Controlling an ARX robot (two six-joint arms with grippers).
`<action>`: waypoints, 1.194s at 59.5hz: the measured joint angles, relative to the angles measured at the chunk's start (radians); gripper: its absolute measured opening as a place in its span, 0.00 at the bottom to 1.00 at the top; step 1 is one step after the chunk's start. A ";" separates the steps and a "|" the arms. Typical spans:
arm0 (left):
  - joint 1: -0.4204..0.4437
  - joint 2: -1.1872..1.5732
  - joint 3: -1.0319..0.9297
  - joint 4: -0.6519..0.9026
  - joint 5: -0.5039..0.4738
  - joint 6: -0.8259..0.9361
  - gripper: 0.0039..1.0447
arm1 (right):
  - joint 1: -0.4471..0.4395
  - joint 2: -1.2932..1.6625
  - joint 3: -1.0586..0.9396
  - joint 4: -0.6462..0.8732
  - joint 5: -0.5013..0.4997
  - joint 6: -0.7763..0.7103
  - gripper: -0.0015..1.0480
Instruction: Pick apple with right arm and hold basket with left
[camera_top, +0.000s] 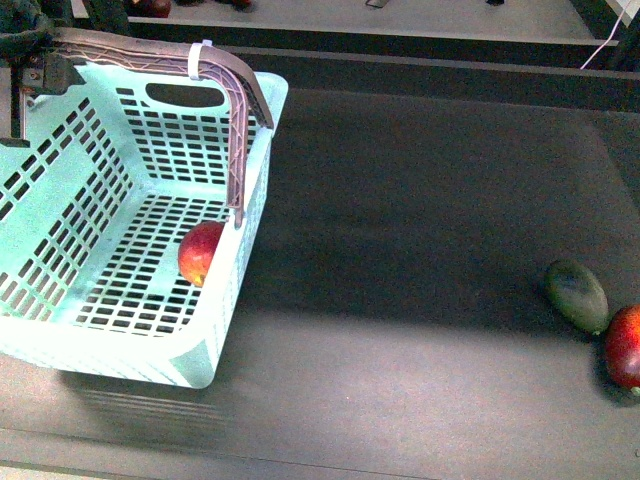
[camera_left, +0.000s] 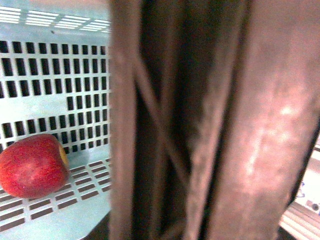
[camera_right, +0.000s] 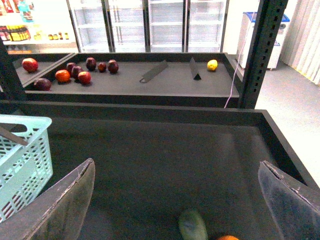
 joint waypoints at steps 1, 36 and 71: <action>0.000 -0.002 -0.005 -0.005 0.004 -0.003 0.34 | 0.000 0.000 0.000 0.000 0.000 0.000 0.92; -0.006 -0.317 -0.147 -0.040 -0.002 0.011 0.93 | 0.000 0.000 0.000 0.000 0.000 0.000 0.92; 0.056 -0.615 -0.899 1.088 0.083 1.529 0.05 | 0.000 0.000 0.000 0.000 0.000 0.000 0.92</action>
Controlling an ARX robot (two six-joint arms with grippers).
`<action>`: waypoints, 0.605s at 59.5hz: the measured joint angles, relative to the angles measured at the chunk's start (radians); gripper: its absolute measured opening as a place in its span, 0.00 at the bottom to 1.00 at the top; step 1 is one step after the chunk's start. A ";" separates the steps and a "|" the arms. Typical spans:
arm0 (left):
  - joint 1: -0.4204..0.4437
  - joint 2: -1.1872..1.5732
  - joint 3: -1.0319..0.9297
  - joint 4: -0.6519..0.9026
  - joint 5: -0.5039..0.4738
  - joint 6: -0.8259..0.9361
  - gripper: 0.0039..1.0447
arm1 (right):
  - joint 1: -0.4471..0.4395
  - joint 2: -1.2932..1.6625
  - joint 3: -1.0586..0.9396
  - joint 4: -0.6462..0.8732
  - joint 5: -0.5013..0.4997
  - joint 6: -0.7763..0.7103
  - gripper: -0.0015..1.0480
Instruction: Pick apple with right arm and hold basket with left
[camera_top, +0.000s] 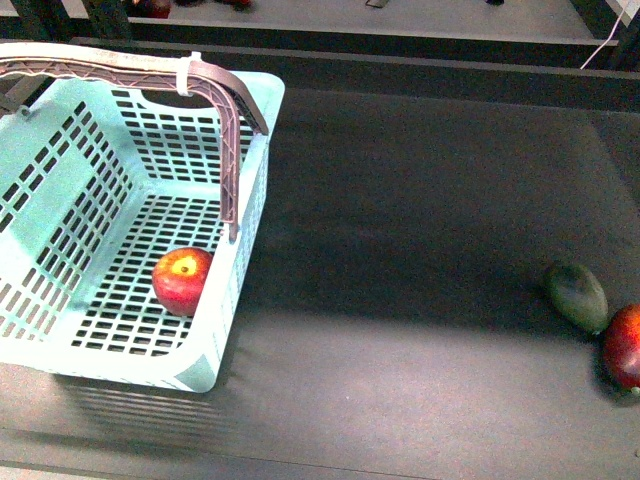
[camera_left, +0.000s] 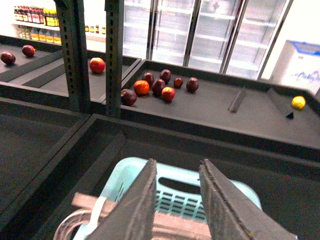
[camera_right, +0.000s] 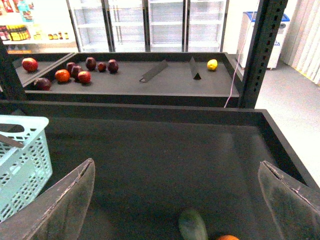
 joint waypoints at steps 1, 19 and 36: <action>0.005 -0.012 -0.014 0.001 0.000 0.003 0.02 | 0.000 0.000 0.000 0.000 0.000 0.000 0.92; 0.015 -0.264 -0.224 -0.027 0.000 0.030 0.03 | 0.000 0.000 0.000 0.000 0.000 0.000 0.92; 0.016 -0.452 -0.323 -0.122 0.000 0.030 0.03 | 0.000 0.000 0.000 0.000 0.000 0.000 0.92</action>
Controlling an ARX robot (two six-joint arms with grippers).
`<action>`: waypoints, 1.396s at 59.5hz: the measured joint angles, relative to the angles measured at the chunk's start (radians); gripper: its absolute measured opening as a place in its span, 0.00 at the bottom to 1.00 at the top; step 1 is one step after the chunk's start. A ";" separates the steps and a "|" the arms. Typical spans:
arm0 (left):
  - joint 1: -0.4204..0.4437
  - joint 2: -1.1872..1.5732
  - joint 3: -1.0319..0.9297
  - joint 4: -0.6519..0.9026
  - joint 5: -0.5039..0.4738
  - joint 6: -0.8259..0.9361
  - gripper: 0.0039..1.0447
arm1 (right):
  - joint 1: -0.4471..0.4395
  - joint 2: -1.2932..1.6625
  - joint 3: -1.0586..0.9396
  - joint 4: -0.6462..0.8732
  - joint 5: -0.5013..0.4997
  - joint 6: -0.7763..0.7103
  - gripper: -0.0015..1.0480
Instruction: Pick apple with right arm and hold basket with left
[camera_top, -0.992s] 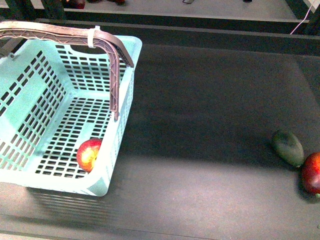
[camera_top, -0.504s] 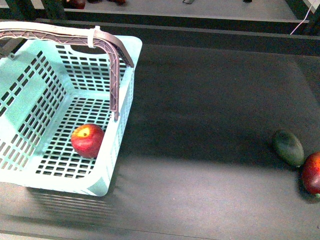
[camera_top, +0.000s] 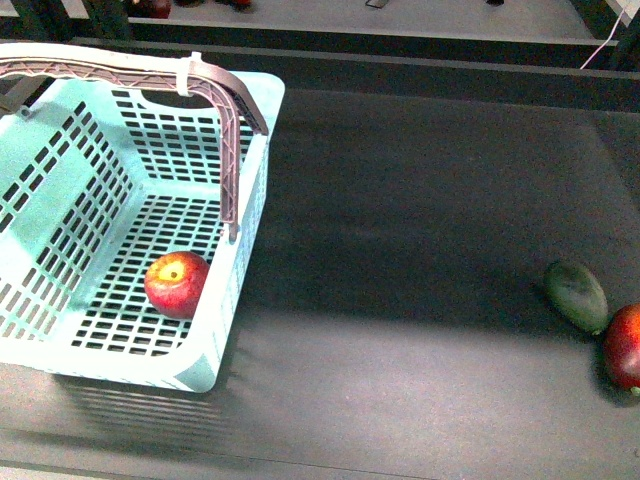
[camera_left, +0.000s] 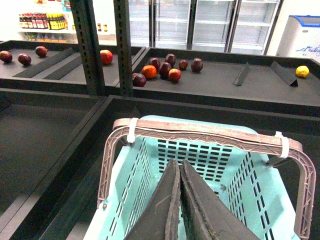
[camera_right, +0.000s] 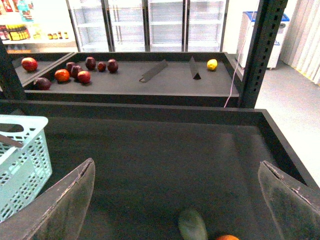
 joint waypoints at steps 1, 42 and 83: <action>0.000 -0.016 -0.003 -0.013 0.000 0.000 0.03 | 0.000 0.000 0.000 0.000 0.000 0.000 0.92; 0.000 -0.552 -0.039 -0.488 0.000 0.003 0.03 | 0.000 0.000 0.000 0.000 0.000 0.000 0.92; 0.000 -0.918 -0.039 -0.879 0.000 0.003 0.03 | 0.000 0.000 0.000 0.000 0.000 0.000 0.92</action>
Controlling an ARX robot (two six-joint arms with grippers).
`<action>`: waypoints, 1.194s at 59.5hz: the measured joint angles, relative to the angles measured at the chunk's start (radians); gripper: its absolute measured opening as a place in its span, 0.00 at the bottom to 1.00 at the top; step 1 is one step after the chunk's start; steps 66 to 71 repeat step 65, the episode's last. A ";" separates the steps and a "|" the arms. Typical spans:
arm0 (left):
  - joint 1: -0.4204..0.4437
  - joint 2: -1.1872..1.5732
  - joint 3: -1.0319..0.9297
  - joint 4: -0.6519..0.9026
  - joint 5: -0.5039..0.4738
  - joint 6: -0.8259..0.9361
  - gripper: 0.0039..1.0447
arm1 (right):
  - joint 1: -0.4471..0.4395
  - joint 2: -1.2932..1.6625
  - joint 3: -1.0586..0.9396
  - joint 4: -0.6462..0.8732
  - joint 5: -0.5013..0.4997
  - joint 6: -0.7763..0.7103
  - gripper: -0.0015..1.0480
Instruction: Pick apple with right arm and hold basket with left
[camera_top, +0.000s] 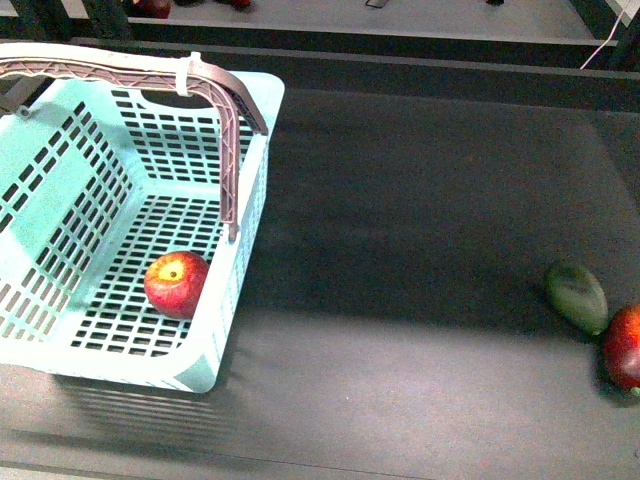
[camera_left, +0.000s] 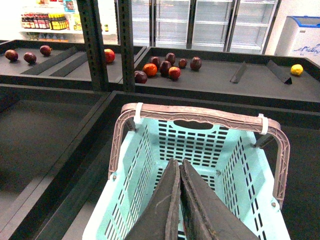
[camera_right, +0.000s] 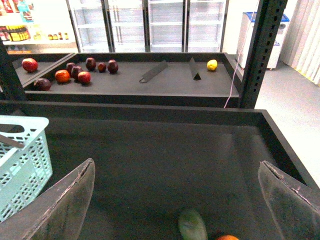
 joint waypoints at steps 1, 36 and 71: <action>0.000 -0.016 0.000 -0.005 0.000 0.000 0.03 | 0.000 0.000 0.000 0.000 0.000 0.000 0.92; 0.000 -0.037 0.000 -0.013 0.000 0.000 0.14 | 0.000 0.000 0.000 0.000 0.000 0.000 0.92; 0.000 -0.037 0.000 -0.013 0.000 0.002 0.93 | 0.000 0.000 0.000 0.000 0.000 0.000 0.92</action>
